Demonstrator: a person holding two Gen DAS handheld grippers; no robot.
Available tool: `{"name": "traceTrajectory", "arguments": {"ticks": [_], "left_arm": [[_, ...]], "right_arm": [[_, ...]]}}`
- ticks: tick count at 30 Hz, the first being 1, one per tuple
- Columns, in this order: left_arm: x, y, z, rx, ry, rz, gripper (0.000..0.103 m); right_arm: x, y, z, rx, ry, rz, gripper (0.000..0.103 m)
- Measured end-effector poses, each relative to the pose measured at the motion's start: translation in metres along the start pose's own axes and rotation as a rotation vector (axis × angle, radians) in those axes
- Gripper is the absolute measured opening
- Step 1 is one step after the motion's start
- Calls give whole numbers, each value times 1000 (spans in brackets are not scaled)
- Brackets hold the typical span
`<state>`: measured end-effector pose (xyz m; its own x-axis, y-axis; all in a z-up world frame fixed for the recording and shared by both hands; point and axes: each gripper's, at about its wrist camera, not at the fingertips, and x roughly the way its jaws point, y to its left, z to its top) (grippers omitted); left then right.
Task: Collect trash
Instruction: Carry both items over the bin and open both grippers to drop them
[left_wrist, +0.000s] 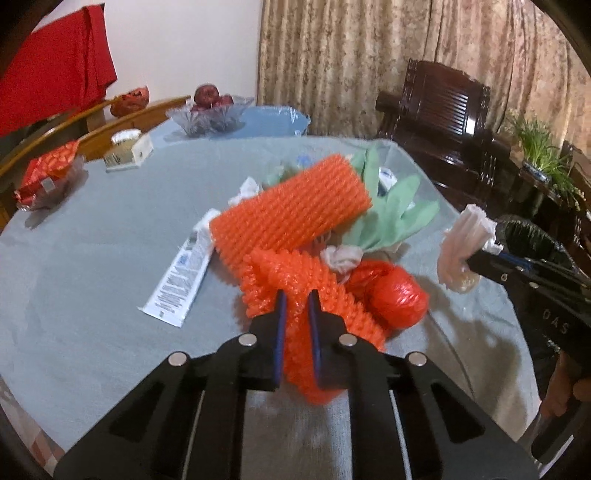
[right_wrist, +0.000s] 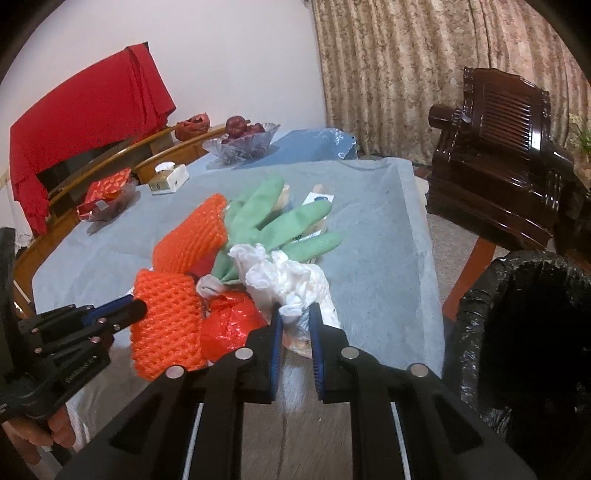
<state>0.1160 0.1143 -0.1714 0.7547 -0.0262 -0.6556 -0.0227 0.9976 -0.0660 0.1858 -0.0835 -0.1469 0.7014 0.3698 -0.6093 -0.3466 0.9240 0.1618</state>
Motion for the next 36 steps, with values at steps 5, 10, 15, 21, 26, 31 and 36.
{"name": "traceTrajectory", "arguments": {"ticks": [5,10,15,21,26,31,36], "left_arm": [[-24,-1,9,-5,-46,-5,10],[-50,-13,23,26,-112,-14,10],[-68,-30,35,51,-156,-60,10],[-81,-66,42,100,-180,-136,10],[-84,-105,46,156,-186,-209,10],[-82,-145,49,203,-189,-278,10],[-75,-186,50,248,-184,-343,10]], "right_arm": [[-17,0,4,-8,-35,0,14],[-38,-4,7,4,-77,-12,14],[-66,-12,12,23,-127,-32,14],[-97,-33,14,66,-169,-65,14],[-122,-59,6,98,-190,-123,14],[-144,-89,-9,136,-192,-197,14],[-162,-117,-25,181,-181,-271,14]]}}
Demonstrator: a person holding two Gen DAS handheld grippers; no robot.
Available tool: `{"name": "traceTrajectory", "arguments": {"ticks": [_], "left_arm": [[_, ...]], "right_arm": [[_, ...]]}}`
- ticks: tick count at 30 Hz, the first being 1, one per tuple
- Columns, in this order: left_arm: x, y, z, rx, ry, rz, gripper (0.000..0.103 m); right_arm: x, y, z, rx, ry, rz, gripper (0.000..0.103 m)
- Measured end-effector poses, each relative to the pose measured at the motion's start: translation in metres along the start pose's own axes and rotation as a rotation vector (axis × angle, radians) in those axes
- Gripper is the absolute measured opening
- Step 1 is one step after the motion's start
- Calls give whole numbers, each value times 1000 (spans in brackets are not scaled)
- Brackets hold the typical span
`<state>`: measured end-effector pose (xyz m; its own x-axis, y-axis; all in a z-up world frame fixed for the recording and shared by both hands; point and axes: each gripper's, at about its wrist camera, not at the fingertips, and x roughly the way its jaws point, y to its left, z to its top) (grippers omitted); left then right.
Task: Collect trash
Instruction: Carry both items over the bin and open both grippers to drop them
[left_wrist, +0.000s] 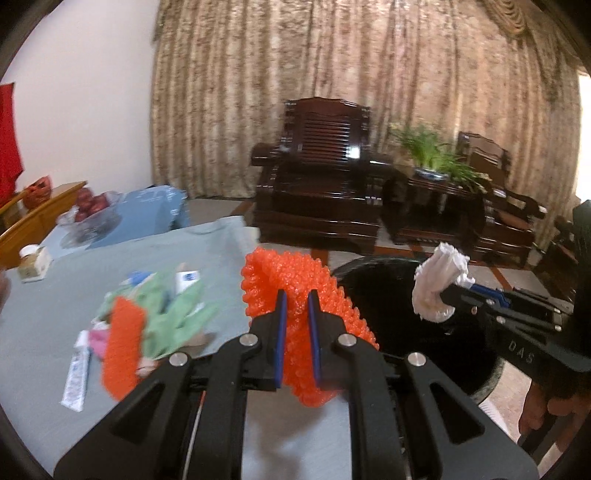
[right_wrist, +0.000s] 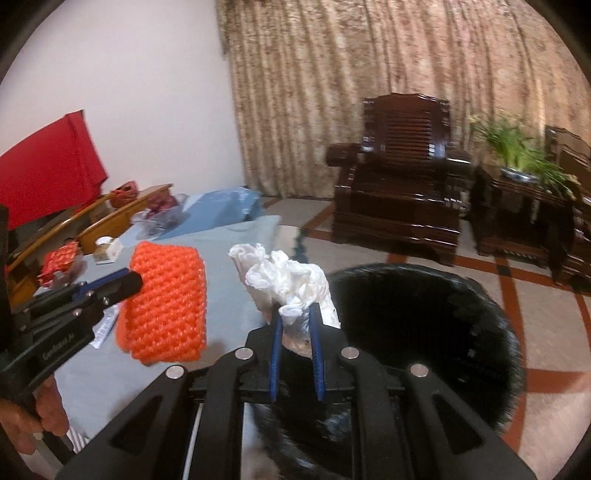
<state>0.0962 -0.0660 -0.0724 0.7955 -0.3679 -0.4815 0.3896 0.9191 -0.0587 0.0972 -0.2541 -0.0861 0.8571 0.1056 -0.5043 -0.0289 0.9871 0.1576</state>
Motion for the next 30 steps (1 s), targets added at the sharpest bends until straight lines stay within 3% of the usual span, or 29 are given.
{"name": "traceTrajectory", "arguments": {"ticks": [7,15,19,20,21,22,25,29,30], "left_arm": [[29,-47,8,48,0,-82,10],[64,-77,4,72,69,-146,11],[74,-74,-2,57,113,-169,21],[75,-72,-5,52,120,-170,26],[75,-71,-6,47,125,-169,36],[74,-68,-8,42,124,-168,43],[68,-58,-11,26,120,-163,56],[55,-39,-11,13,94,-123,67],[51,-32,-11,9,82,-104,73]], "right_arm": [[-10,-42,-10,47,16,-98,14],[-5,-69,-17,84,45,-149,18],[-1,-76,-20,99,64,-174,24],[-1,-78,-21,102,68,-180,31],[-1,-78,-22,102,70,-185,38],[-1,-80,-23,102,70,-190,40],[-3,-80,-23,97,65,-201,59],[-7,-72,-20,84,30,-224,95],[-8,-69,-18,77,21,-231,97]]}}
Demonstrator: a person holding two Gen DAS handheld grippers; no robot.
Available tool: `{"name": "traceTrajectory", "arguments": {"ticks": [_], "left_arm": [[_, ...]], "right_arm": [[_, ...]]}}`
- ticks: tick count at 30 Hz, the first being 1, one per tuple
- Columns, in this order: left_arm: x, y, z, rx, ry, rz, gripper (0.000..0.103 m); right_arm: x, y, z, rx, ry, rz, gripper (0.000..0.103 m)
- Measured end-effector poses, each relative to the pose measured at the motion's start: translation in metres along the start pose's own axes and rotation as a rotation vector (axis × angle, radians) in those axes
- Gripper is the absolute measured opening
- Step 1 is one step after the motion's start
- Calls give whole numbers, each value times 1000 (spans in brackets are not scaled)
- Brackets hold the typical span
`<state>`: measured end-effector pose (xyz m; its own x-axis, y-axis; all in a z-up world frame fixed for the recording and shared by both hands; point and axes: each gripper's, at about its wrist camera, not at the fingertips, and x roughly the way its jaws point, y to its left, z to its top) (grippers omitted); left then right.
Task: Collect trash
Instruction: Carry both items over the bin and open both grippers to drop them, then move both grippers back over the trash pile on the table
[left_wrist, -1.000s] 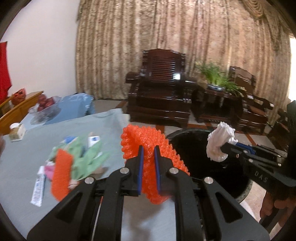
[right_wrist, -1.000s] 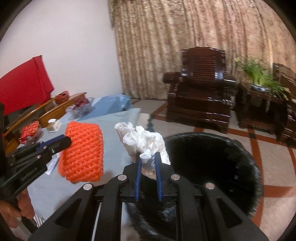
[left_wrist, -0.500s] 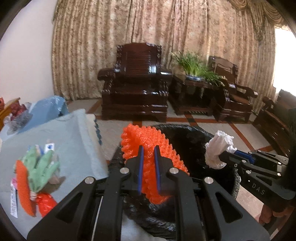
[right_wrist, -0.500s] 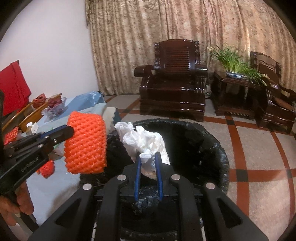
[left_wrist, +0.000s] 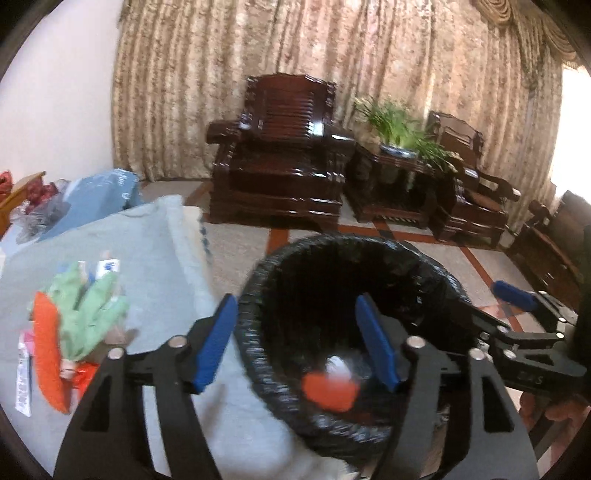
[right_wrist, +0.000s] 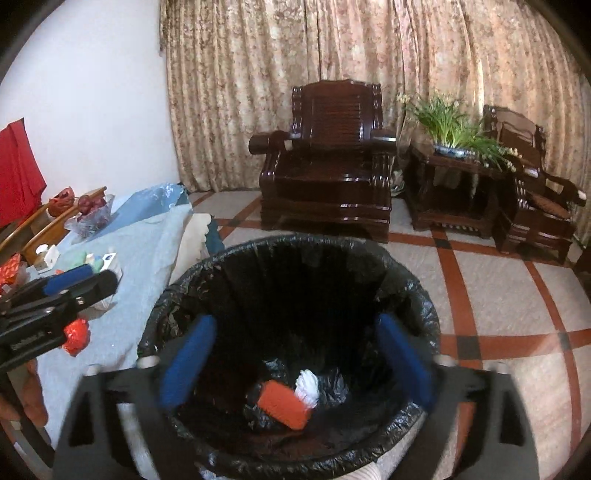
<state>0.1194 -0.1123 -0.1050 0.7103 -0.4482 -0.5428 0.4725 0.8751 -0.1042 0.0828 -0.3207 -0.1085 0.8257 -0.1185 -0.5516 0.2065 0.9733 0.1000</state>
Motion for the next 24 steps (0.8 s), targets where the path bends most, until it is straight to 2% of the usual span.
{"name": "traceTrajectory", "arguments": {"ticks": [4,7,12,17,24], "left_arm": [[-22,30,3,-22,-46,78,84],[-42,54,1,-34,-79,152,87],[-71,102,-6,-59,-103,298,88],[-90,152,-17,-113,-94,419,88],[-111,201,-39,-157,-79,536,88]], "right_arm": [[-3,17,6,-19,-22,31,97],[-2,34,10,-25,-38,76,97],[4,77,14,-58,-58,169,97],[14,124,15,-96,-74,256,97],[31,198,1,-156,-50,370,97]]}}
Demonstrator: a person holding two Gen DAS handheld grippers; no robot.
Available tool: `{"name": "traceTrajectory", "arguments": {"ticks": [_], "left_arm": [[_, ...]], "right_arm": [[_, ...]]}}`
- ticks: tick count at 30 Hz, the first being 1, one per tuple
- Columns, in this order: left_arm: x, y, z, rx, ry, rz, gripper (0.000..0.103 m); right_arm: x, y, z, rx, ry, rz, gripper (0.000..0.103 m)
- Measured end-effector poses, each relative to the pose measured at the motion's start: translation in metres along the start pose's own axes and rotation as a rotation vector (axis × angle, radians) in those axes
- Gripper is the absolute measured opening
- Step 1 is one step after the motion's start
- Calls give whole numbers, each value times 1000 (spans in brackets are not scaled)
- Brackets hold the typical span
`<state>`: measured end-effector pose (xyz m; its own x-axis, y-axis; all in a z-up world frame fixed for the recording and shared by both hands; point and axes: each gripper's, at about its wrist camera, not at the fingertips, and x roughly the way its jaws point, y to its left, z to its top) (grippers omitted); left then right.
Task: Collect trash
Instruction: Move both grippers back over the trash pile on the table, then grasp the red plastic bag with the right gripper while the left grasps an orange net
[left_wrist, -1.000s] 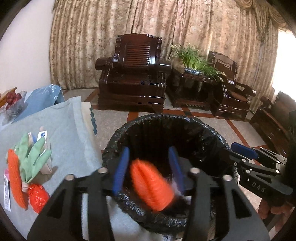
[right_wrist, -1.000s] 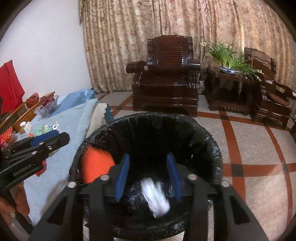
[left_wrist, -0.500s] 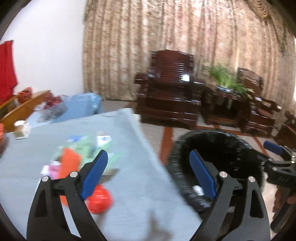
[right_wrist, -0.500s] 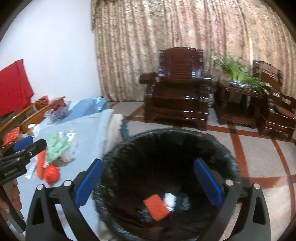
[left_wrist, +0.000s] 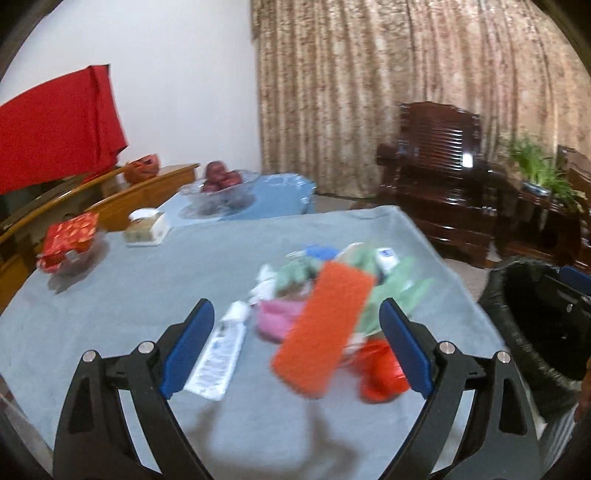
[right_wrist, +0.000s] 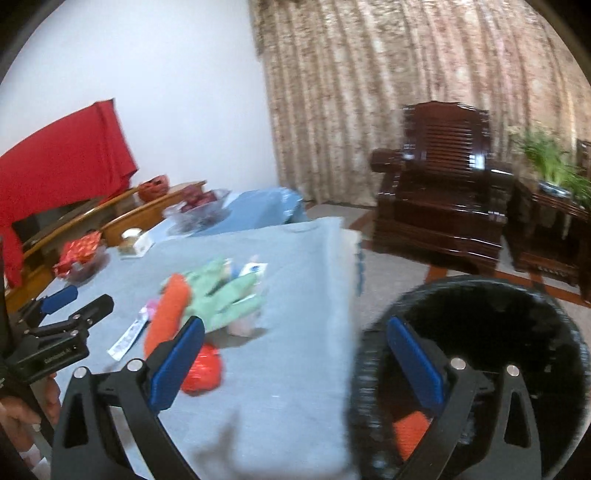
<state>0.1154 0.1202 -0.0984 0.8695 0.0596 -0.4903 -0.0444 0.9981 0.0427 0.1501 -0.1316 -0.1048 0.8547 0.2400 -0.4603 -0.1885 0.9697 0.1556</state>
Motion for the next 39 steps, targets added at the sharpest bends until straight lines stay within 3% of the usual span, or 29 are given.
{"name": "traceTrajectory", "arguments": {"ticks": [6,13,19,24,25,31,39], "left_arm": [[7,25,-21,-20,27,46,88],[22,42,-33,-44,64,67,88],[31,45,-40,-51,78,68,88],[38,43,-44,-51,86,56,88],[39,41,-45,-49,89,53,88],[43,29,-45,-36,93,24,88],[55,1,-42,-19,103,-31,85]], "right_arm": [[36,48,-17,-64,43,49,96],[73,78,-35,-100,130,87,88],[96,82,-43,-88,216,107,74],[104,87,-52,-114,284,158,47],[104,87,-53,-114,291,165,47],[94,82,-49,-126,276,181,38],[76,45,-32,-69,215,92,38]]}}
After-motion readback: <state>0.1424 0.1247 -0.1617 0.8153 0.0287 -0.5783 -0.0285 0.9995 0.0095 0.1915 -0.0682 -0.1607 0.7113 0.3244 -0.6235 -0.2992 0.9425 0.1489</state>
